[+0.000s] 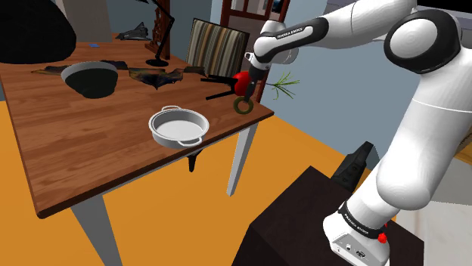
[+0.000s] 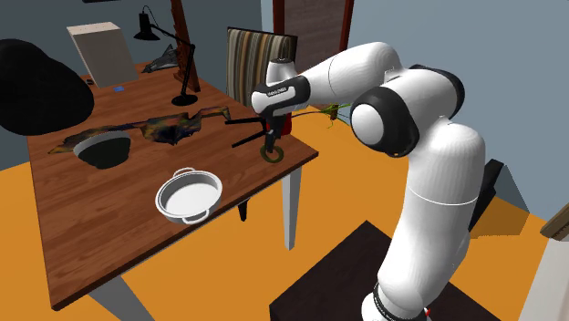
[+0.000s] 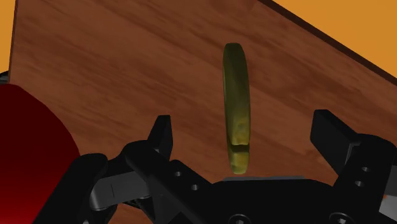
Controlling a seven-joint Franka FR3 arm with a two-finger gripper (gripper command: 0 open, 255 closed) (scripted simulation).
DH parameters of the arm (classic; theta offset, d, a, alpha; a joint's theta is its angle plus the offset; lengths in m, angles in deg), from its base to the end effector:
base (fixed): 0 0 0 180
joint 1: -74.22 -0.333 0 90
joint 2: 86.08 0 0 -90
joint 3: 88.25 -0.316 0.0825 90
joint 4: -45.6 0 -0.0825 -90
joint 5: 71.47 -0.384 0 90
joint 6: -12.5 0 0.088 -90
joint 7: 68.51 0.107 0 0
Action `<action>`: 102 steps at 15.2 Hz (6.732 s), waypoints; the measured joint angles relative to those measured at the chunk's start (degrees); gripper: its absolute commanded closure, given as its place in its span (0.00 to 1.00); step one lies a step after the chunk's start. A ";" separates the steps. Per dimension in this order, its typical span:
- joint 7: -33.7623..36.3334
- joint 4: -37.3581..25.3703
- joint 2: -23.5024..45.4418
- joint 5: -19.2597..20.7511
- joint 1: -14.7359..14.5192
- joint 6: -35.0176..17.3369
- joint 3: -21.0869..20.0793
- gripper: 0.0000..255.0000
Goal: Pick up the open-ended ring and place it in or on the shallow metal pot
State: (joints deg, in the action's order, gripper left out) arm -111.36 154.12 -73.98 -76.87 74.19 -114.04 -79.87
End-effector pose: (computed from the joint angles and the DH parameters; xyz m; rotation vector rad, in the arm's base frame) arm 0.6124 -0.0825 0.4041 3.0141 0.8583 0.1828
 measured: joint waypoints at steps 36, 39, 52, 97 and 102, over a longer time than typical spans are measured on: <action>0.79 -5.05 -1.83 0.65 -0.14 6.76 0.09 1.00; 0.92 -6.93 -2.20 0.80 -0.11 9.01 0.14 1.00; 10.33 -9.93 -3.64 2.75 -5.30 13.04 -3.29 1.00; 35.67 -19.10 10.60 8.02 -20.53 7.83 -11.70 0.00; 35.67 -19.10 10.60 8.02 -20.53 7.83 -11.70 0.00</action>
State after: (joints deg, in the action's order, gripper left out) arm -75.68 135.02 -63.39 -68.85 53.67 -106.21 -91.56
